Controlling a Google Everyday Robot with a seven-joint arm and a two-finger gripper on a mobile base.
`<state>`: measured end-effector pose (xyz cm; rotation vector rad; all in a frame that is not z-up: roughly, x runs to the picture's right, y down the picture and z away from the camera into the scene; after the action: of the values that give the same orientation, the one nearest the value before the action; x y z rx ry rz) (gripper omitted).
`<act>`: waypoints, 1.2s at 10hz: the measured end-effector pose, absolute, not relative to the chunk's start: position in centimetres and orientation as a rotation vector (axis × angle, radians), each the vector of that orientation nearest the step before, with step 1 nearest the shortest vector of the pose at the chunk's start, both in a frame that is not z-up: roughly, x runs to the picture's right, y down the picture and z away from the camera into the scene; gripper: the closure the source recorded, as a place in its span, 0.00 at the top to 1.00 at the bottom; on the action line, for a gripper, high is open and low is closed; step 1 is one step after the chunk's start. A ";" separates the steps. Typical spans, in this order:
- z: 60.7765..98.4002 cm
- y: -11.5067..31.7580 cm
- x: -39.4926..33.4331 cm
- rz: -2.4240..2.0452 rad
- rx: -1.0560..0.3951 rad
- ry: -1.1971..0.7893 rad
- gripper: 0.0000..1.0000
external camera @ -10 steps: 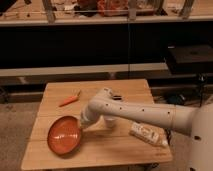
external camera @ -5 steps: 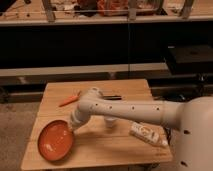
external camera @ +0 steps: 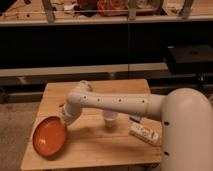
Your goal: Drag the ceramic bowl in a circle
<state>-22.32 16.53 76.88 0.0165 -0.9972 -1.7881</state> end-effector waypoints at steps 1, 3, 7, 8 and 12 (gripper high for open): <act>77.8 15.6 -22.8 -1.741 -0.011 -1.012 0.00; 79.2 14.5 -22.8 -1.631 -0.076 -1.023 0.00; 81.3 14.9 -21.5 -1.498 -0.170 -1.010 0.00; 81.7 15.1 -20.3 -1.479 -0.179 -1.001 0.00; 82.6 15.5 -13.5 -1.377 -0.210 -0.940 0.00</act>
<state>-13.46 15.50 82.62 -0.2100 -0.9401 -1.3775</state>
